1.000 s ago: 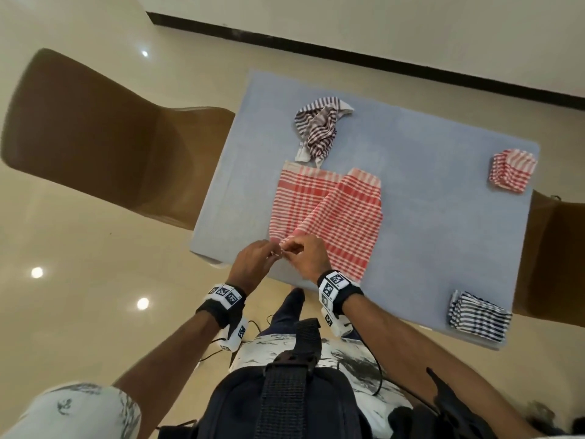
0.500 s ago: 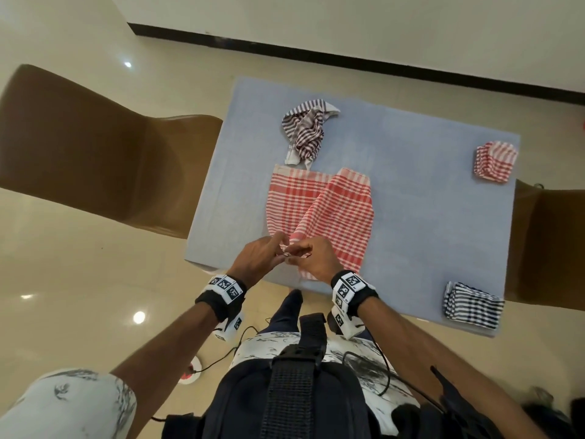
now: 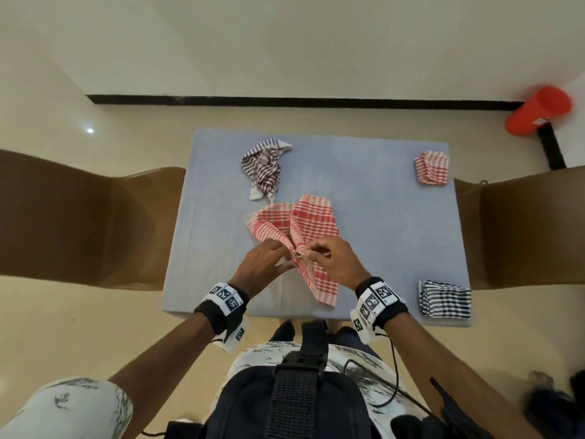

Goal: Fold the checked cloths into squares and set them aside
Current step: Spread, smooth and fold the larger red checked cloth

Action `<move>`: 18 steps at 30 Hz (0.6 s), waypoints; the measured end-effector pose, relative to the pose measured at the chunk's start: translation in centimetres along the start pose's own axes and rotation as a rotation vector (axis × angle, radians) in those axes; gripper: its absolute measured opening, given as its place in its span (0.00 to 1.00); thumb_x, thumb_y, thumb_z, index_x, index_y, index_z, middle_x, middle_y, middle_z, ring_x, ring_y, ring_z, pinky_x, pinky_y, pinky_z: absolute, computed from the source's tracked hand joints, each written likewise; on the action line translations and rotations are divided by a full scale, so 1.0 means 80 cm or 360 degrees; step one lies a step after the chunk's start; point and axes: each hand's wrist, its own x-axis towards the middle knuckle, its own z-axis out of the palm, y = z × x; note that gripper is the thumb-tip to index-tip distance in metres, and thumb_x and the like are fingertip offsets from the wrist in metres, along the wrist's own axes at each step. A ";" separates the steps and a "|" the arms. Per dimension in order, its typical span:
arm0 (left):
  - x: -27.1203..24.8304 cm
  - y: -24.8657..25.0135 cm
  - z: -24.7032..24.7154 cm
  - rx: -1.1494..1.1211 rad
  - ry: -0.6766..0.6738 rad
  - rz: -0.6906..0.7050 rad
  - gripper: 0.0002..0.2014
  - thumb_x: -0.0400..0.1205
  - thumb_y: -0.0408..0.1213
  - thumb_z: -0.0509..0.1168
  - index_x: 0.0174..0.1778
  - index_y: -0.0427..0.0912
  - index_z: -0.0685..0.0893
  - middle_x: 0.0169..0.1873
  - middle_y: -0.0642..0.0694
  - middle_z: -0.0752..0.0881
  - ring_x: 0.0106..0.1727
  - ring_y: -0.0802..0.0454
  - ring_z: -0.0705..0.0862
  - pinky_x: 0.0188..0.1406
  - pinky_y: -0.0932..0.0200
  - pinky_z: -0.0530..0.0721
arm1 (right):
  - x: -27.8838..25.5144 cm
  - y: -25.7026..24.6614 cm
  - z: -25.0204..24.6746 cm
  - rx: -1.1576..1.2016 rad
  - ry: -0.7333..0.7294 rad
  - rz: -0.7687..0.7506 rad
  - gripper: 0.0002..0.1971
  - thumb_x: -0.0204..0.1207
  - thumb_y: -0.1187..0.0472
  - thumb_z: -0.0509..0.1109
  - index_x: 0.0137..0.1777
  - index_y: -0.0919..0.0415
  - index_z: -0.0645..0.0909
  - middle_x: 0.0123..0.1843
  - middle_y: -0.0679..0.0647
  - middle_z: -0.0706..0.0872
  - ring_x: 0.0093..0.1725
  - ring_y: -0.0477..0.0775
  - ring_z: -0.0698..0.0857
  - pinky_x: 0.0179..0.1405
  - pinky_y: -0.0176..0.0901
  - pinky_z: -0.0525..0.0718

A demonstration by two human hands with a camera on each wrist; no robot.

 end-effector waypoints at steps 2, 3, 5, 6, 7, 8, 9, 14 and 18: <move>0.017 0.008 -0.006 0.0010 0.0047 0.0069 0.15 0.86 0.52 0.69 0.60 0.45 0.86 0.54 0.46 0.89 0.52 0.49 0.85 0.44 0.57 0.84 | -0.007 -0.002 -0.021 -0.0045 0.0075 -0.0022 0.06 0.82 0.55 0.75 0.54 0.54 0.91 0.48 0.43 0.92 0.49 0.41 0.89 0.52 0.34 0.85; 0.025 0.013 -0.009 0.0000 0.0074 0.0100 0.16 0.86 0.52 0.68 0.62 0.45 0.85 0.55 0.46 0.89 0.53 0.49 0.86 0.46 0.57 0.85 | -0.011 -0.003 -0.030 -0.0073 0.0091 -0.0038 0.06 0.82 0.55 0.75 0.55 0.54 0.90 0.49 0.43 0.92 0.50 0.41 0.89 0.53 0.35 0.85; 0.044 0.025 -0.016 -0.0028 0.0136 0.0143 0.17 0.85 0.53 0.69 0.63 0.46 0.84 0.57 0.48 0.89 0.56 0.50 0.85 0.49 0.58 0.85 | -0.019 -0.005 -0.046 -0.0126 0.0112 -0.0081 0.06 0.83 0.55 0.74 0.55 0.53 0.90 0.49 0.43 0.92 0.50 0.41 0.88 0.52 0.34 0.83; 0.053 0.032 -0.018 -0.0036 0.0171 0.0172 0.17 0.84 0.53 0.70 0.62 0.45 0.85 0.57 0.48 0.89 0.56 0.51 0.85 0.49 0.58 0.84 | -0.022 -0.006 -0.054 -0.0151 0.0126 -0.0107 0.06 0.83 0.55 0.73 0.55 0.53 0.90 0.49 0.43 0.92 0.50 0.42 0.88 0.50 0.32 0.82; 0.061 0.039 -0.019 -0.0035 0.0203 0.0218 0.15 0.83 0.51 0.72 0.59 0.45 0.86 0.56 0.49 0.89 0.56 0.50 0.85 0.49 0.58 0.84 | -0.025 -0.008 -0.061 -0.0170 0.0150 -0.0135 0.06 0.83 0.55 0.73 0.55 0.53 0.90 0.49 0.42 0.91 0.50 0.42 0.88 0.49 0.30 0.81; 0.068 0.045 -0.018 -0.0027 0.0231 0.0274 0.13 0.83 0.49 0.73 0.57 0.45 0.87 0.54 0.48 0.89 0.54 0.50 0.84 0.48 0.57 0.84 | -0.028 -0.011 -0.068 -0.0188 0.0183 -0.0160 0.06 0.83 0.55 0.73 0.55 0.53 0.89 0.49 0.42 0.91 0.50 0.42 0.88 0.48 0.28 0.80; 0.074 0.051 -0.017 -0.0022 0.0266 0.0332 0.11 0.82 0.47 0.74 0.54 0.44 0.88 0.53 0.48 0.89 0.53 0.49 0.84 0.48 0.56 0.84 | -0.031 -0.014 -0.075 -0.0204 0.0222 -0.0179 0.06 0.84 0.55 0.73 0.55 0.54 0.89 0.49 0.43 0.91 0.50 0.42 0.88 0.47 0.26 0.79; 0.092 0.072 -0.012 -0.0104 0.0472 0.0470 0.07 0.81 0.42 0.78 0.49 0.43 0.92 0.57 0.46 0.89 0.57 0.48 0.84 0.55 0.55 0.83 | -0.045 -0.026 -0.101 -0.0244 0.0426 -0.0221 0.05 0.84 0.58 0.73 0.55 0.56 0.89 0.49 0.44 0.91 0.50 0.41 0.86 0.48 0.24 0.79; 0.107 0.085 -0.008 -0.0002 0.0486 0.0562 0.12 0.84 0.43 0.75 0.60 0.42 0.91 0.64 0.42 0.88 0.64 0.42 0.85 0.64 0.48 0.82 | -0.050 -0.033 -0.108 -0.0294 0.0413 -0.0278 0.07 0.85 0.58 0.71 0.57 0.56 0.89 0.52 0.46 0.91 0.52 0.41 0.86 0.50 0.24 0.80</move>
